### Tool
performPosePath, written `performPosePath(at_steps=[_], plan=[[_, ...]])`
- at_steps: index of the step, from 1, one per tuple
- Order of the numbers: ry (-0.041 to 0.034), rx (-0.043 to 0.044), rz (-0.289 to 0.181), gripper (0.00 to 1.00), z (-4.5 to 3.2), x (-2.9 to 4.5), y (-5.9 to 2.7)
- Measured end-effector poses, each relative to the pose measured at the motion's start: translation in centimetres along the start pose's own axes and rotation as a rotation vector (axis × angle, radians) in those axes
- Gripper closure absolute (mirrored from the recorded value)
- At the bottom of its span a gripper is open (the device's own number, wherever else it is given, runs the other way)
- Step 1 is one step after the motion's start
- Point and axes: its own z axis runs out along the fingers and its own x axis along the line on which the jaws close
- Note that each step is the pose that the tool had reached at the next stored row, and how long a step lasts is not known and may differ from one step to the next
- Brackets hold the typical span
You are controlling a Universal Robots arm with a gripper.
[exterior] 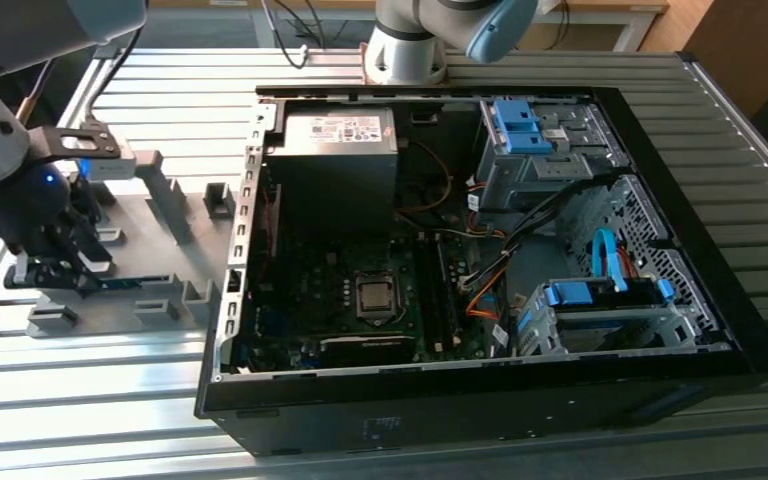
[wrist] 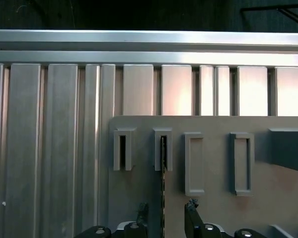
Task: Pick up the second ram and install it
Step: 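Pick up the second ram and move it above second insertion slot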
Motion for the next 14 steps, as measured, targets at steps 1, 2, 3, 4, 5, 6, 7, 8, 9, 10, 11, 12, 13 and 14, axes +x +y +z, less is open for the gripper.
performPosePath(at_steps=[1,2,3,4,5,6,7,8,9,10,11,12,13,14], plan=[[0.0001,0.0001,0.000,0.59,0.10,0.03,0.00],[0.0001,0.0004,0.000,0.59,0.21,0.05,0.00],[0.0001,0.0009,0.000,0.59,0.32,0.06,0.00],[0.0001,0.0012,0.000,0.59,0.44,0.07,0.00],[0.0001,0.0013,0.000,0.59,0.55,0.09,0.00],[0.0001,0.0014,0.000,0.59,0.66,0.11,0.00],[0.0002,0.0016,0.000,0.59,0.75,0.13,0.01],[0.0002,0.0019,0.000,0.59,0.84,0.14,0.00],[0.0001,0.0022,0.000,0.59,0.93,0.16,0.00],[0.0001,0.0024,0.000,0.59,1.03,0.17,0.00],[0.0001,0.0026,0.000,0.59,1.12,0.18,0.01],[0.0002,0.0030,0.000,0.59,1.20,0.19,0.01],[0.0002,0.0034,0.000,0.59,1.29,0.20,0.01],[0.0000,0.0039,0.000,0.59,1.38,0.21,0.01]])
